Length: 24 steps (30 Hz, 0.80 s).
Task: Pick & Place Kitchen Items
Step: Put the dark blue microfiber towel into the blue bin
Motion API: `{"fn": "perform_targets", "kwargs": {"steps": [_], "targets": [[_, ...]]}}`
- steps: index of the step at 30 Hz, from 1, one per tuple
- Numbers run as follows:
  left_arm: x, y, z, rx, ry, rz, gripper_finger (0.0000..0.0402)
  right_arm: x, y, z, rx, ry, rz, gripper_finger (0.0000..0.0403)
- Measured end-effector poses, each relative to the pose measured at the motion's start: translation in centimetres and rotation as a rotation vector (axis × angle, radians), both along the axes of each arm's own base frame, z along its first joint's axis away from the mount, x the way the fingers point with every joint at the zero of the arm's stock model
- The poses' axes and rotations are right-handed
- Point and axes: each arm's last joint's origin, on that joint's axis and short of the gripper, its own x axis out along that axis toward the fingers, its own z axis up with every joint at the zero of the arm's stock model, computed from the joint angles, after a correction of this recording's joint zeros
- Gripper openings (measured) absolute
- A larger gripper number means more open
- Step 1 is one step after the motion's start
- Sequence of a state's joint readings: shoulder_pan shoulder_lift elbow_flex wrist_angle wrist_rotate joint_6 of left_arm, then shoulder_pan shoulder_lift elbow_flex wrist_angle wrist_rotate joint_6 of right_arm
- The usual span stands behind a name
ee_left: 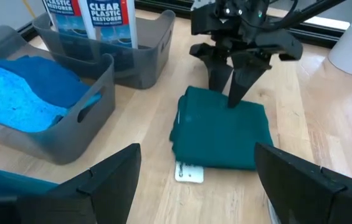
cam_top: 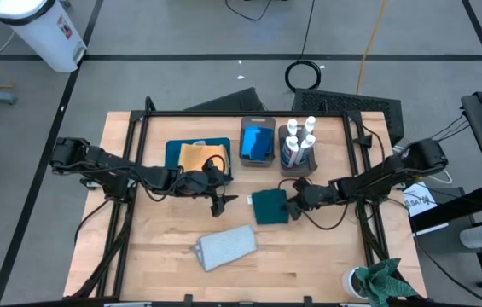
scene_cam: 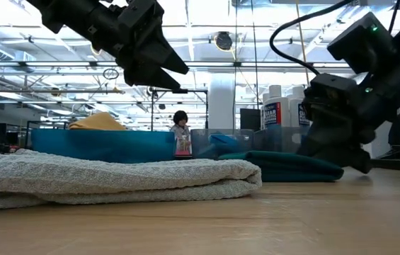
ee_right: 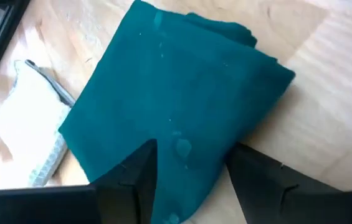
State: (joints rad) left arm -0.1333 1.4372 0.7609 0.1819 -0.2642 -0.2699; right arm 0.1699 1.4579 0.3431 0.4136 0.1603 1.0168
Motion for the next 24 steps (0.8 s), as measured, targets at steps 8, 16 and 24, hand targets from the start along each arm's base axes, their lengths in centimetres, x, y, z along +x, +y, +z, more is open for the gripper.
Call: {"fn": "perform_targets", "kwargs": {"steps": [8, 16, 24], "targets": [[0.0, 0.0, 0.0, -0.017, -0.006, 0.009, 0.0317, 0.2, 0.0, -0.4, -0.079, 0.001, 0.062, 0.0097], [0.0, 0.0, 0.0, -0.08, -0.017, 0.042, 0.0317, 0.6, 0.3, 0.6, -0.196, -0.069, 0.254, 0.0006], [0.2, 0.0, 0.3, -0.093, -0.053, 0.043, 0.0317, 1.6, 1.4, 5.4, -0.347, 0.008, 0.394, 0.0001]]}}
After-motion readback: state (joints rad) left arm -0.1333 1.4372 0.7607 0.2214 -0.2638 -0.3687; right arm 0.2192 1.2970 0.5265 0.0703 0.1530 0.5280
